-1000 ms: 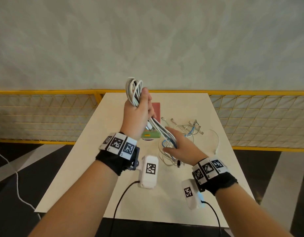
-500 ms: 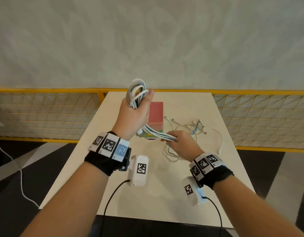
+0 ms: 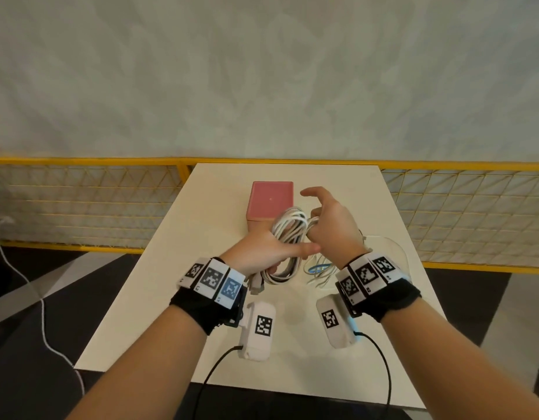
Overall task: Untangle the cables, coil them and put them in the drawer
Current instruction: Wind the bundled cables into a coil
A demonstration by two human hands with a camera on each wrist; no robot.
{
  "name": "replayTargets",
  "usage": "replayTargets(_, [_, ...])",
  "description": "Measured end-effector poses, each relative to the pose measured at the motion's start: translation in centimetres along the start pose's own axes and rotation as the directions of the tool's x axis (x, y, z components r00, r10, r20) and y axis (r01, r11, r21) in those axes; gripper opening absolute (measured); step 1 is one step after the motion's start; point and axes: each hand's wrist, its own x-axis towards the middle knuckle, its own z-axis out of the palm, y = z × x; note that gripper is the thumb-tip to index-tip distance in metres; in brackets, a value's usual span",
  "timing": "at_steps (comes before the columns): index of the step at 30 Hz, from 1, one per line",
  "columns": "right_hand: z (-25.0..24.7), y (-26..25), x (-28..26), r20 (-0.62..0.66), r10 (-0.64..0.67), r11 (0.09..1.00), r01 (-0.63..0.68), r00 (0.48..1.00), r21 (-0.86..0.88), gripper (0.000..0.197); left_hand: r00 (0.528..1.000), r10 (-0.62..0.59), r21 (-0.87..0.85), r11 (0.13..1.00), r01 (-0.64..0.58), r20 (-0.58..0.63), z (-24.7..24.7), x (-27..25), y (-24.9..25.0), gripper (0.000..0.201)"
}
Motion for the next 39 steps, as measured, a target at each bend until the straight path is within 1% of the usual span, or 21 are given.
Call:
replayTargets(1, [0.1,0.2,-0.1,0.003,-0.019,0.999,0.019,1.000,0.028,0.058,1.000,0.018,0.017,1.000,-0.018,0.002,-0.1,0.1,-0.2,0.026])
replayTargets(3, [-0.1,0.7,-0.4,0.033,-0.089,0.987,0.083,0.996,0.138,0.043,0.999,0.010,0.059,0.998,-0.008,-0.045,-0.7,0.3,-0.5,0.023])
replayTargets(6, [-0.8,1.9,-0.6,0.134,-0.189,0.966,0.159,0.973,0.202,0.008,0.992,0.045,-0.011,0.999,-0.047,-0.118,-1.4,0.1,-0.5,0.013])
replayTargets(7, [-1.1,2.4,-0.7,0.180,-0.182,0.971,0.147,0.967,0.191,0.008,0.990,0.051,-0.081,0.995,-0.062,-0.135,-1.6,0.1,-0.6,0.015])
replayTargets(9, [-1.6,3.5,-1.0,0.269,-0.143,0.982,0.103,0.953,0.156,0.019,0.988,0.034,-0.263,0.962,-0.074,-0.153,-1.6,-0.1,-0.2,0.019])
replayTargets(11, [-1.7,3.7,-1.4,0.300,-0.136,0.983,0.092,0.944,0.158,0.023,0.984,0.010,-0.314,0.947,-0.066,-0.177,-1.5,0.0,0.1,0.024])
replayTargets(13, [-1.5,3.4,-1.7,0.275,-0.123,0.965,0.051,0.954,0.258,0.023,0.970,-0.018,-0.230,0.972,-0.040,-0.242,-1.1,0.4,0.2,0.033])
replayTargets(16, [-0.8,2.2,-1.9,0.212,-0.099,0.927,0.013,0.972,0.374,0.026,0.919,-0.048,-0.028,0.999,0.040,-0.391,-0.6,1.0,0.2,0.046])
replayTargets(17, [-0.4,1.8,-2.1,0.196,-0.107,0.906,0.014,0.975,0.422,0.029,0.918,-0.023,0.028,0.999,0.037,-0.396,-0.3,1.1,0.1,0.045])
replayTargets(19, [0.4,1.0,-2.3,0.172,-0.108,0.852,0.002,0.979,0.523,0.032,0.936,0.034,0.075,0.997,-0.009,-0.350,0.1,1.1,0.1,0.042])
replayTargets(22, [1.0,0.4,-2.2,0.134,-0.107,0.839,0.017,0.985,0.544,0.031,0.948,0.056,0.048,0.998,-0.043,-0.312,0.5,0.7,0.5,0.078])
replayTargets(23, [1.1,0.3,-2.1,0.134,-0.115,0.841,0.025,0.984,0.540,0.030,0.946,0.047,0.023,0.999,-0.042,-0.320,0.5,0.7,0.6,0.083])
replayTargets(25, [1.1,0.1,-1.9,0.139,-0.145,0.868,0.058,0.980,0.494,0.026,0.942,0.015,-0.042,0.999,-0.030,-0.335,0.8,0.6,1.0,0.079])
replayTargets(27, [1.1,-0.2,-1.7,0.157,-0.197,0.905,0.117,0.968,0.410,0.029,0.939,-0.041,-0.152,0.988,-0.012,-0.342,1.0,0.7,1.1,0.067])
replayTargets(30, [1.2,-0.9,-2.0,0.222,-0.263,0.934,0.191,0.939,0.301,0.028,0.917,-0.170,-0.351,0.936,0.035,-0.362,1.2,1.1,1.1,0.051])
replayTargets(31, [1.3,-1.0,-2.0,0.243,-0.293,0.937,0.227,0.925,0.264,0.024,0.904,-0.186,-0.371,0.928,0.033,-0.385,1.1,1.2,1.0,0.043])
replayTargets(33, [1.6,-1.0,-1.8,0.288,-0.328,0.940,0.280,0.899,0.197,0.010,0.868,-0.169,-0.325,0.946,0.010,-0.466,1.1,1.4,1.1,0.030])
replayTargets(34, [1.8,-0.9,-1.6,0.302,-0.356,0.932,0.310,0.884,0.188,0.013,0.847,-0.158,-0.300,0.954,-0.002,-0.508,1.0,1.4,1.1,0.029])
replayTargets(36, [2.5,-0.3,-1.2,0.305,-0.419,0.905,0.368,0.855,0.214,0.039,0.809,-0.163,-0.302,0.953,-0.019,-0.565,0.6,1.5,1.6,0.027])
replayTargets(37, [2.9,0.0,-1.2,0.281,-0.430,0.900,0.380,0.858,0.214,0.049,0.795,-0.168,-0.313,0.949,-0.028,-0.582,0.4,1.7,1.7,0.029])
replayTargets(39, [3.5,0.2,-1.4,0.192,-0.436,0.893,0.396,0.879,0.214,0.051,0.785,-0.171,-0.343,0.938,-0.057,-0.595,-0.1,1.7,2.2,0.029])
